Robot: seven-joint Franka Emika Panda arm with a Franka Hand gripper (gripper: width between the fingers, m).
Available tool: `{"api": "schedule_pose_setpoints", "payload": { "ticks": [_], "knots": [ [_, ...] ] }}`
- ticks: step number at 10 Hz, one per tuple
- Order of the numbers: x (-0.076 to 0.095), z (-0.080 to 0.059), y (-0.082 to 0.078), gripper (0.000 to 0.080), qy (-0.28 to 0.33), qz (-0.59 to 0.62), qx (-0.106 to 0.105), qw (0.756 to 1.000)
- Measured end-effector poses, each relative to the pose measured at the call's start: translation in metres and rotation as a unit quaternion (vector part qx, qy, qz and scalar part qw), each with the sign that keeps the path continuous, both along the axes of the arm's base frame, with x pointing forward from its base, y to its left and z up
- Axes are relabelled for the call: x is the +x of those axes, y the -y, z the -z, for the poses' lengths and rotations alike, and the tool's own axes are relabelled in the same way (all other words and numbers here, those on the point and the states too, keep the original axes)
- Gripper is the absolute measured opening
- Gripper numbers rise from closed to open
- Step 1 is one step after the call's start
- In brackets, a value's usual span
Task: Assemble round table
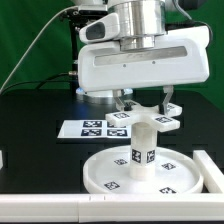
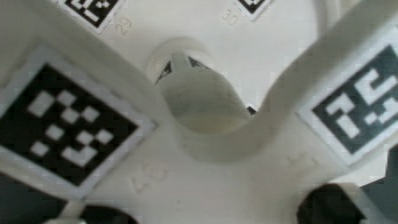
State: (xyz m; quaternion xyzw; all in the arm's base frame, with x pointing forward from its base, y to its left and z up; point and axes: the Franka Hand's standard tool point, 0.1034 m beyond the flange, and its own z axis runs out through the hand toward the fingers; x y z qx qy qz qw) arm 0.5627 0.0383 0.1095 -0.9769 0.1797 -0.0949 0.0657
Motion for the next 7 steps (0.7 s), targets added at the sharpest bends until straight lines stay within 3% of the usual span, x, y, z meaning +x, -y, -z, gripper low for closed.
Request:
{"api": "schedule_pose_setpoints", "payload": {
  "ticks": [2, 4, 6, 7],
  "knots": [
    [-0.0004, 0.0002, 0.0010, 0.0445, -0.010, 0.176, 0.045, 0.983],
    [-0.0019, 0.0011, -0.0005, 0.0445, -0.015, 0.336, 0.082, 0.938],
    [-0.0019, 0.0011, 0.0001, 0.0445, -0.017, 0.353, 0.088, 0.931],
    [-0.0021, 0.0011, 0.0002, 0.0445, -0.021, 0.389, 0.100, 0.915]
  ]
}}
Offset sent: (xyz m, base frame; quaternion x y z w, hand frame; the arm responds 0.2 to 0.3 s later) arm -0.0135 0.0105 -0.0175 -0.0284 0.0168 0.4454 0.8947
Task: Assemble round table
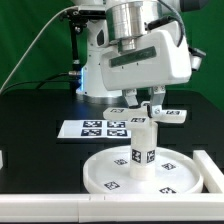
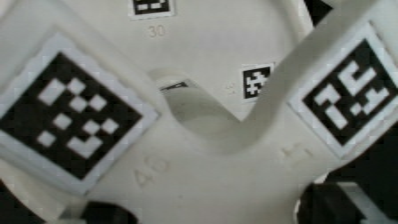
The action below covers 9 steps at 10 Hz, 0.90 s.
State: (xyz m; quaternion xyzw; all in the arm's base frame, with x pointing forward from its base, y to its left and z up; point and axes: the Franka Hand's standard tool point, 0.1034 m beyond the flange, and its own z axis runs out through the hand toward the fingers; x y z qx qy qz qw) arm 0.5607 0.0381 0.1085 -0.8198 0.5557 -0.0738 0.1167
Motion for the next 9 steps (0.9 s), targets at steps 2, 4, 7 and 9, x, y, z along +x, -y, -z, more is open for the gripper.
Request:
{"api": "schedule_pose_setpoints", "payload": {
  "ticks": [2, 4, 7, 9],
  "knots": [
    [0.000, 0.000, 0.000, 0.0445, -0.005, 0.055, 0.018, 0.998],
    [0.000, 0.000, 0.000, 0.0445, -0.004, 0.059, 0.020, 0.998],
    [-0.003, -0.005, -0.003, 0.0640, -0.019, 0.026, 0.025, 0.999],
    [-0.005, -0.026, -0.011, 0.0648, -0.043, -0.032, 0.039, 0.998]
  ]
}}
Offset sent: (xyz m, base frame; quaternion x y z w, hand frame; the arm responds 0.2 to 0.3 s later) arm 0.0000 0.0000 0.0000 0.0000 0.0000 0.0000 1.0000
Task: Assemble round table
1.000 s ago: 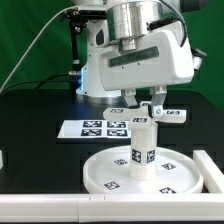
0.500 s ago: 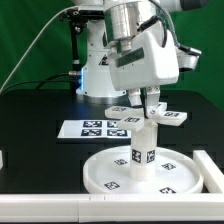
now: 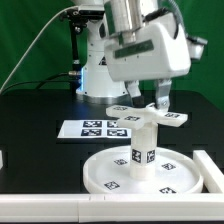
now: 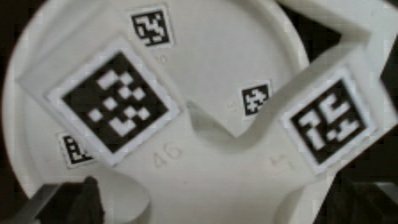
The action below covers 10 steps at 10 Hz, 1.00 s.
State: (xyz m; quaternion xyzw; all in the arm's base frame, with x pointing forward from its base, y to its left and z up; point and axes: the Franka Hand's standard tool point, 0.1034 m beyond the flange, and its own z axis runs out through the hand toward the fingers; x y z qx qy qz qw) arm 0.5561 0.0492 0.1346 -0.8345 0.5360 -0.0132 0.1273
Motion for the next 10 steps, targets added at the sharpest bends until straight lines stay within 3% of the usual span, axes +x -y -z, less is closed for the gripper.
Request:
{"api": "schedule_pose_setpoints", "payload": {
  "ticks": [1, 4, 6, 7, 8, 9, 10],
  "knots": [
    [0.001, -0.006, 0.004, 0.0648, 0.001, -0.034, 0.000, 0.999],
    [0.001, -0.005, 0.006, 0.0649, 0.020, -0.194, -0.022, 0.981],
    [-0.001, -0.004, 0.008, 0.0649, 0.032, -0.286, -0.037, 0.957],
    [-0.003, -0.003, 0.010, 0.0649, 0.011, -0.380, -0.060, 0.923],
    [0.002, -0.005, 0.010, 0.0649, -0.014, -0.482, -0.086, 0.872],
    [0.005, 0.000, 0.008, 0.0649, -0.006, -0.547, -0.099, 0.831],
    [0.001, 0.007, 0.015, 0.0649, 0.001, -0.579, -0.099, 0.809]
  ]
}}
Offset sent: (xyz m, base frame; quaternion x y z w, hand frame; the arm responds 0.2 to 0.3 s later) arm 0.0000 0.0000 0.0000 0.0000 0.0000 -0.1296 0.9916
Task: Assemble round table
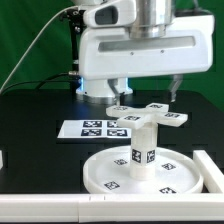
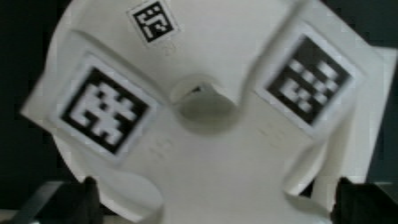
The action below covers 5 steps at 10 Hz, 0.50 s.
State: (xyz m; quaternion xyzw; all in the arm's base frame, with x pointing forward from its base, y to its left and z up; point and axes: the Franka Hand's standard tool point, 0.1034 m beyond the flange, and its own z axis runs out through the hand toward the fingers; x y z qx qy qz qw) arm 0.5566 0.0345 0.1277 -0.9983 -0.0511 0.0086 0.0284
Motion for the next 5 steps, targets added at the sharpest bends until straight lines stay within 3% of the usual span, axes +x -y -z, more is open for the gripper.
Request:
{"api": "schedule_pose_setpoints", "payload": {
  "ticks": [2, 5],
  "knots": [
    [0.002, -0.002, 0.000, 0.0649, 0.003, -0.017, 0.000, 1.000],
    [0.003, 0.009, -0.005, 0.0649, 0.002, -0.017, -0.001, 1.000]
  ]
}}
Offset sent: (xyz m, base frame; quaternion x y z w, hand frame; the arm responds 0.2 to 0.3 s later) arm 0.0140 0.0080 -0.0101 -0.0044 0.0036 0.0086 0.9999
